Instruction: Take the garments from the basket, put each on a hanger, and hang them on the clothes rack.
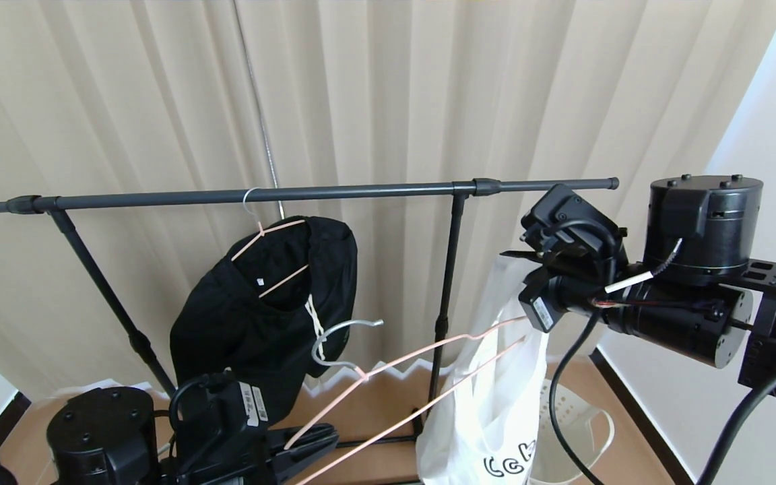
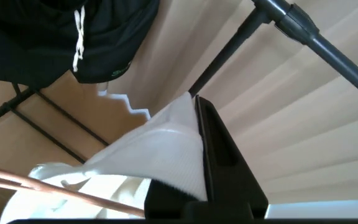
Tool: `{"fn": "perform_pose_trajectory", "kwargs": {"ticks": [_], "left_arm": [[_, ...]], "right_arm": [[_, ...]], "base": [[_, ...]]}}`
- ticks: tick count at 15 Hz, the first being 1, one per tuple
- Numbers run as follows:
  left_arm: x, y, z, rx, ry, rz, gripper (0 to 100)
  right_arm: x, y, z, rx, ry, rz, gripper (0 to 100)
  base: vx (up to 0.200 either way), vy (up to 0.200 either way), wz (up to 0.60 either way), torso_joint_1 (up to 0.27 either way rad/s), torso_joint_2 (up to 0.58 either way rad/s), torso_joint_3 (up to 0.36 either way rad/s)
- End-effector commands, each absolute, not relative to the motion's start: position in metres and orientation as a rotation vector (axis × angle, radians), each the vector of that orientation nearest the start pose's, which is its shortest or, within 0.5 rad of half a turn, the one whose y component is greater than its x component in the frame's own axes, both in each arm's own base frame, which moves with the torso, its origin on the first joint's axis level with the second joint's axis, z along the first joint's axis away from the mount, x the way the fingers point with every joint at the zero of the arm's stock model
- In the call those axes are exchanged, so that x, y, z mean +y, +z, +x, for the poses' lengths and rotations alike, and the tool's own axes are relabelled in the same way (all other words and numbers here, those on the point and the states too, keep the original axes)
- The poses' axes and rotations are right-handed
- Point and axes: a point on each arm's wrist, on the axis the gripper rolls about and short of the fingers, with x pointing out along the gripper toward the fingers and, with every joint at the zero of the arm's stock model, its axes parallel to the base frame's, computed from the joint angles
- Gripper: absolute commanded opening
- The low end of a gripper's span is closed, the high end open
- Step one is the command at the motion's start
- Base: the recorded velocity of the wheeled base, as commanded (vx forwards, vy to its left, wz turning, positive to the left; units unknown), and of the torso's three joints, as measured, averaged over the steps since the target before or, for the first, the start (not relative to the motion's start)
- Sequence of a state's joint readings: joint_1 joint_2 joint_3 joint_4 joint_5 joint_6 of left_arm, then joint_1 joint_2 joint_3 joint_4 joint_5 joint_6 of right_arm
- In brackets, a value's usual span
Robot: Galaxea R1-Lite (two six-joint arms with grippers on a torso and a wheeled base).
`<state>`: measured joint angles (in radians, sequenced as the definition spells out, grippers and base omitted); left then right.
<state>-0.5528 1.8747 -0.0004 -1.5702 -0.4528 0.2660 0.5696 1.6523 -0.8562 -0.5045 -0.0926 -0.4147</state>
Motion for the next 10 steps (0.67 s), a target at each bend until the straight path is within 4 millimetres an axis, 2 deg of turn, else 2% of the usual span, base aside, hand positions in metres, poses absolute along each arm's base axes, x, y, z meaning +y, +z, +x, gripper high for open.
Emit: {"fn": "perform_pose_trajectory", "kwargs": {"ticks": [1,4,6,10], "left_arm": [[-0.116,0.067,0.169,0.182,-1.033,0.255,0],[-0.117,0.066,0.169,0.189,-1.034,0.253,0],[-0.117,0.065,0.169,0.192,-1.036,0.253,0],[-0.117,0.065,0.169,0.195,-1.035,0.248,0]], "right_arm": [[0.164,0.194,0.258,0.170,0.552,-0.537,0],[0.178,0.193,0.247,0.153,0.619,-0.542,0],[0.194,0.192,0.234,0.144,0.674,-0.535,0],[0.220,0.191,0.215,0.185,0.651,-0.407,0]], "base": [[0.000,0.000,0.00,0.000,0.00,0.000],[0.000,0.000,0.00,0.000,0.00,0.000],[0.000,0.000,0.00,0.000,0.00,0.000],[0.000,0.000,0.00,0.000,0.00,0.000]]}}
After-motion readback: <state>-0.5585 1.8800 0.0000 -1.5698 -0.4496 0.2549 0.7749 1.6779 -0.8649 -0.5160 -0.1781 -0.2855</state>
